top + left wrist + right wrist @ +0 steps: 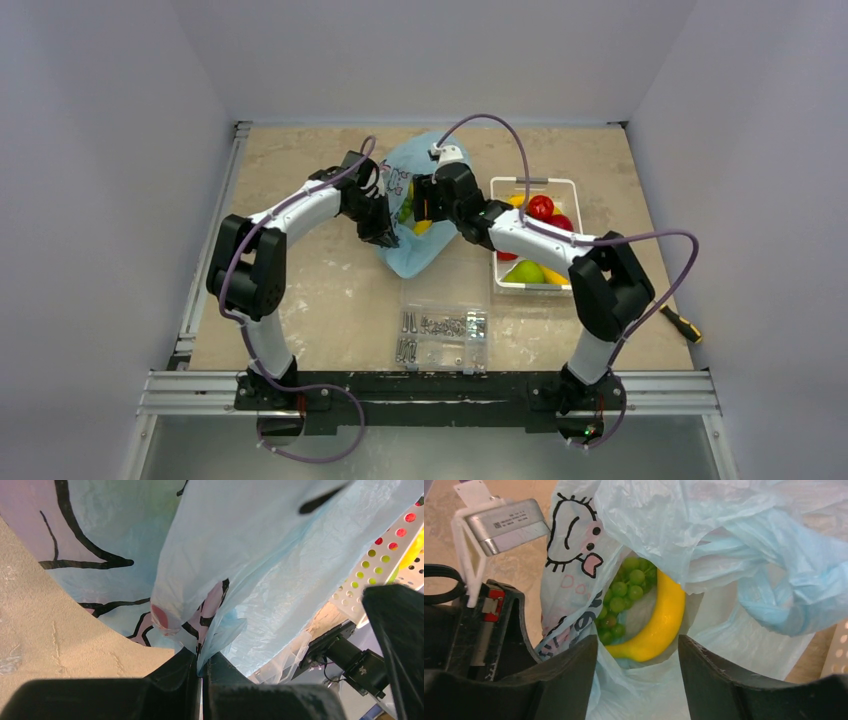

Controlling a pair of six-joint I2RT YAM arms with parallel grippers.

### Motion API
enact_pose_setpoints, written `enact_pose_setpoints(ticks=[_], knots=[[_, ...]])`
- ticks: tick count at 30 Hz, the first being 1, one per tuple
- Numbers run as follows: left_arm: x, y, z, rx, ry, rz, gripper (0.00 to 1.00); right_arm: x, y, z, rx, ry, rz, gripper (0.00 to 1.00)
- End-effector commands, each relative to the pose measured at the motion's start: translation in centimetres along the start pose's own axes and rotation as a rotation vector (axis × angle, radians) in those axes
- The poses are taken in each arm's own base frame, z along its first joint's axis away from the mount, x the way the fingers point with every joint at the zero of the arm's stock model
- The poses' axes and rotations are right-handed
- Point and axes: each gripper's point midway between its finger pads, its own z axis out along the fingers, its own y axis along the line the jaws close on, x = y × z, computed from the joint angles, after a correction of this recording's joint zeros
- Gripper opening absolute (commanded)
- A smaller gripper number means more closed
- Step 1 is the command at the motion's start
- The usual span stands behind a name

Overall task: Take the fake fruits out of the plastic bag
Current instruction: Take out the fake fruit from the plastic bag.

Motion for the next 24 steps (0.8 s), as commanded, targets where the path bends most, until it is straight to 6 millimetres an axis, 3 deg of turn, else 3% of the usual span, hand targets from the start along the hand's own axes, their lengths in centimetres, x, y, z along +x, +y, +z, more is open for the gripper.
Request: enact_pose_setpoints(ticks=[1, 3, 12, 24], knots=[[-1.0, -1.4, -1.1, 0.036, -0.037, 0.030, 0.00, -0.1, 0.9, 1.2, -0.037, -0.027, 0.021, 0.56], [-1.0, -1.5, -1.1, 0.038, -0.037, 0.032, 0.00, 0.5, 0.6, 2.5, -0.012, -0.016, 0.014, 0.52], [-0.9, -1.6, -1.2, 0.044, -0.036, 0.034, 0.00, 1.6, -1.1, 7.1, 0.120, 0.010, 0.015, 0.54], [-0.9, -1.7, -1.2, 0.052, -0.034, 0.033, 0.00, 4.9, -3.4, 9.2, 0.234, 0.079, -0.015, 0.53]])
